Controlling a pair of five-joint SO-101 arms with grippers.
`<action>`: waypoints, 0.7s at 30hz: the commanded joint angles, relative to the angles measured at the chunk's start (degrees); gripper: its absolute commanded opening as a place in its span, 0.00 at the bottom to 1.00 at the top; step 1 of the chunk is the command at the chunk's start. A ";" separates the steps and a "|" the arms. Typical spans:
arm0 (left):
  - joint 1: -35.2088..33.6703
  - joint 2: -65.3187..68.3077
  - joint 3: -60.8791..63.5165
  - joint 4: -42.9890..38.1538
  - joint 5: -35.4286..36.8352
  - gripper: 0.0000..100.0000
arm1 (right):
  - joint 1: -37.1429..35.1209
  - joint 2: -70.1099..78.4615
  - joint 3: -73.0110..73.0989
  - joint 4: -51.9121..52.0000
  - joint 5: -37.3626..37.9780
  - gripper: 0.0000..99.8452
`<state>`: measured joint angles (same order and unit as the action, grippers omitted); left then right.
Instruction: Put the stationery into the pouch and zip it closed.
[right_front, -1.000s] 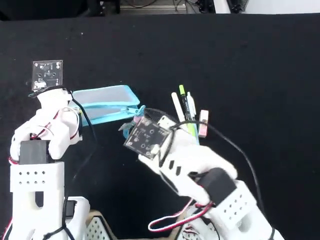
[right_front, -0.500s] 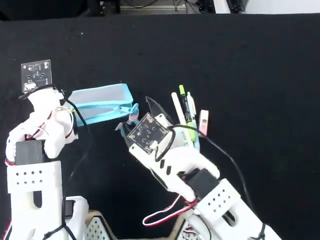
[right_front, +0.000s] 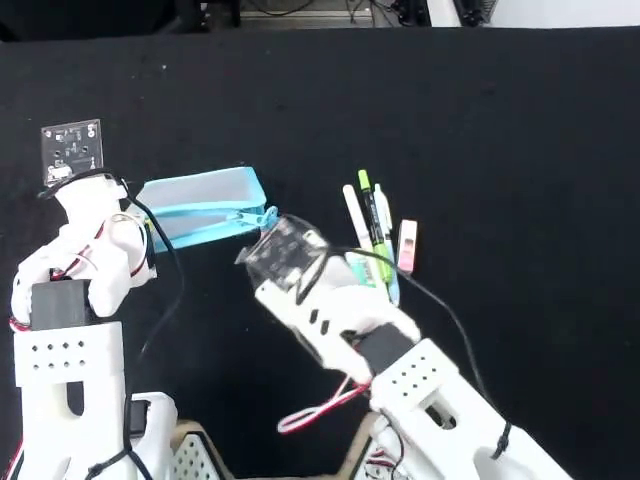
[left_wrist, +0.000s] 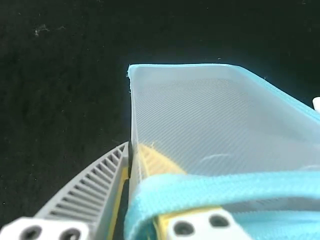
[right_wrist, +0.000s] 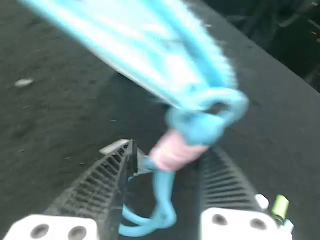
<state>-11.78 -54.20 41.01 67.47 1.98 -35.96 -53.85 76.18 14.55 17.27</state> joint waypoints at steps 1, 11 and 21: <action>-0.75 0.09 0.13 -0.18 0.62 0.03 | 5.54 -3.30 -6.11 -1.05 -0.53 0.04; -0.75 0.09 1.27 -0.62 0.62 0.03 | 8.00 -12.00 -3.21 -0.88 -5.54 0.01; -0.84 0.09 1.27 -0.62 0.53 0.03 | 15.65 -11.91 -4.18 -0.79 -2.46 0.01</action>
<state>-11.78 -54.20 42.24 67.47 1.98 -23.30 -64.04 76.18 14.55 14.37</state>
